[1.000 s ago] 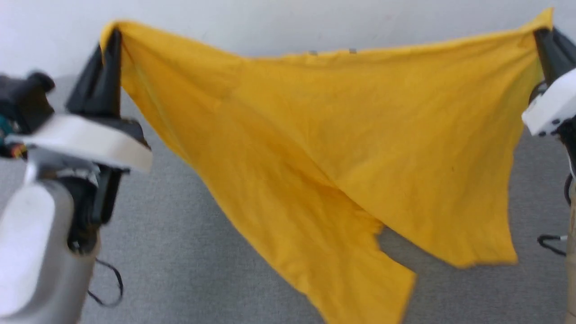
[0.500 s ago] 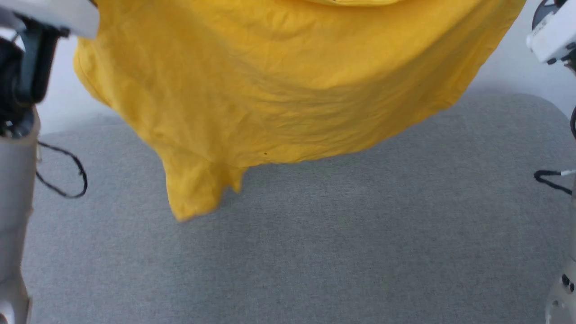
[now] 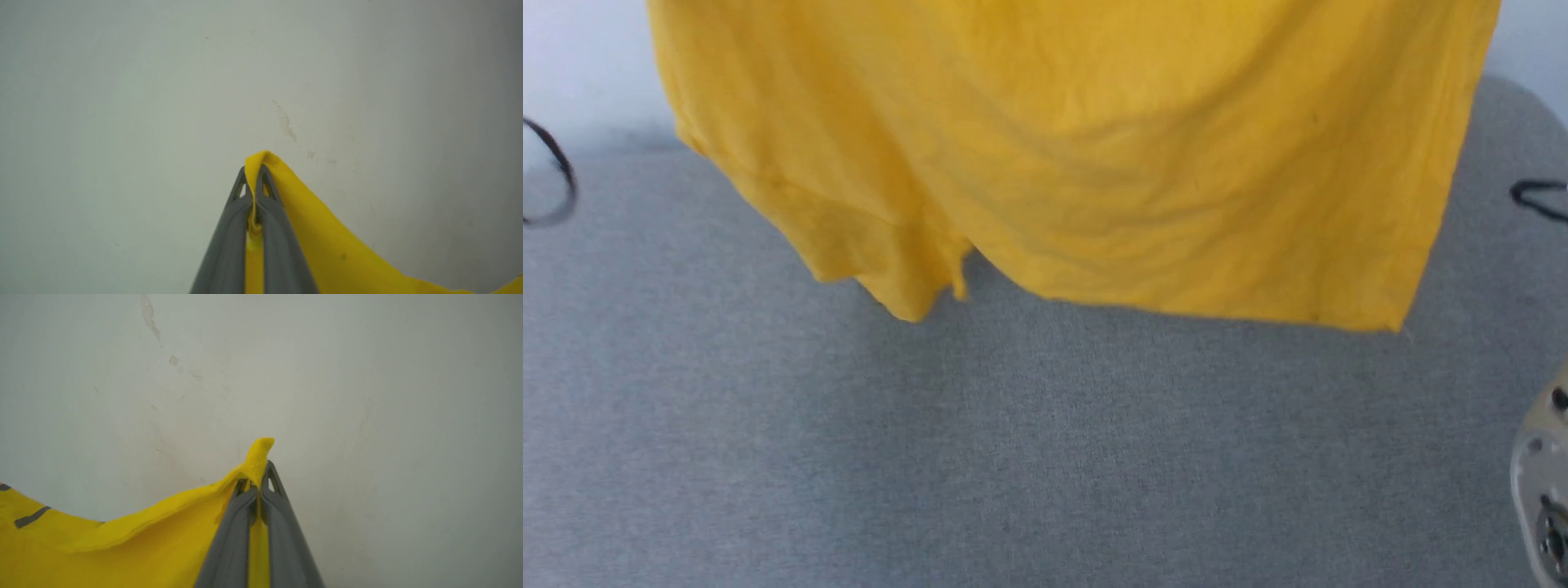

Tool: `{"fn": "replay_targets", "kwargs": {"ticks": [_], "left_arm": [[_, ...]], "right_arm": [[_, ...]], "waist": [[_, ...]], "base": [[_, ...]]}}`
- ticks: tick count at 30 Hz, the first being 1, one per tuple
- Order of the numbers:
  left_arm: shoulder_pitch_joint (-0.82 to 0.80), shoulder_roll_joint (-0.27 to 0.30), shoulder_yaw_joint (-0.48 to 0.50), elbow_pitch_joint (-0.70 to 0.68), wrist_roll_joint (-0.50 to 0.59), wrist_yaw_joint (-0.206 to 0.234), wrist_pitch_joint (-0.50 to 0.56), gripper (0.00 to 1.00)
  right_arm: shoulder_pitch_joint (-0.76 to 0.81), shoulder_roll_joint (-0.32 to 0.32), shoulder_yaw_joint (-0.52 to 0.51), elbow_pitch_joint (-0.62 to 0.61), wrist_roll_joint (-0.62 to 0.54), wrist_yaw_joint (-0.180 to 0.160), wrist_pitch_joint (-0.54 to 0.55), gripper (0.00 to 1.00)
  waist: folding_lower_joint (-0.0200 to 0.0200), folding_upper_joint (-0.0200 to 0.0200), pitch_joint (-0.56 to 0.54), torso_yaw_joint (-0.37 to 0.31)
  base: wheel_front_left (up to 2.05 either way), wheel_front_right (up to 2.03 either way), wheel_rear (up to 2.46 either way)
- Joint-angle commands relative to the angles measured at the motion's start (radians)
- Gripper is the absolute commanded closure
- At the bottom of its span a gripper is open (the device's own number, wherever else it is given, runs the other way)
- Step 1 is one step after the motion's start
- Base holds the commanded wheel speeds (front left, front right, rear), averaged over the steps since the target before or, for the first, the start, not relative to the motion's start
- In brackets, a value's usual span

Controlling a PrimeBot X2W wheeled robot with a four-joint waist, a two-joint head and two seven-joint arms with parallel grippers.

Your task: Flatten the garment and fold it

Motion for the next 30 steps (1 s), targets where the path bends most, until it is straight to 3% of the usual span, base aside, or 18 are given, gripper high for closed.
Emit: {"fn": "replay_targets", "kwargs": {"ticks": [1, 7, 18, 24, 30], "left_arm": [[-0.022, 0.003, -0.001, 0.006, 0.008, -0.005, -0.004, 1.0], [-0.24, -0.023, -0.015, 0.118, 0.068, -0.023, -0.093, 1.0], [-0.471, -0.049, -0.02, 0.287, 0.11, -0.075, -0.318, 1.0], [-0.462, -0.05, -0.032, 0.33, 0.111, -0.101, -0.428, 1.0], [-0.342, -0.031, -0.03, 0.314, 0.078, -0.116, -0.487, 1.0]], "right_arm": [[-0.016, 0.006, -0.001, 0.006, -0.008, -0.001, -0.007, 1.0], [-0.185, 0.024, -0.03, 0.122, -0.073, -0.001, -0.099, 1.0], [-0.357, 0.023, -0.056, 0.242, -0.148, -0.001, -0.219, 1.0], [-0.355, 0.0, -0.06, 0.27, -0.163, -0.001, -0.258, 1.0], [-0.299, -0.029, -0.036, 0.277, -0.151, -0.001, -0.277, 1.0]], "waist": [[-0.0002, 0.0, 0.144, -0.042], [-0.0002, 0.0, 0.308, -0.059], [-0.0002, 0.0, 0.456, -0.046], [-0.0002, 0.0, 0.496, -0.007], [-0.0002, 0.0, 0.486, 0.029]], "base": [[0.0, 0.0, 0.0], [0.0, 0.0, 0.0], [0.0, 0.0, 0.0], [0.0, 0.0, 0.0], [0.0, 0.0, 0.0]]}}
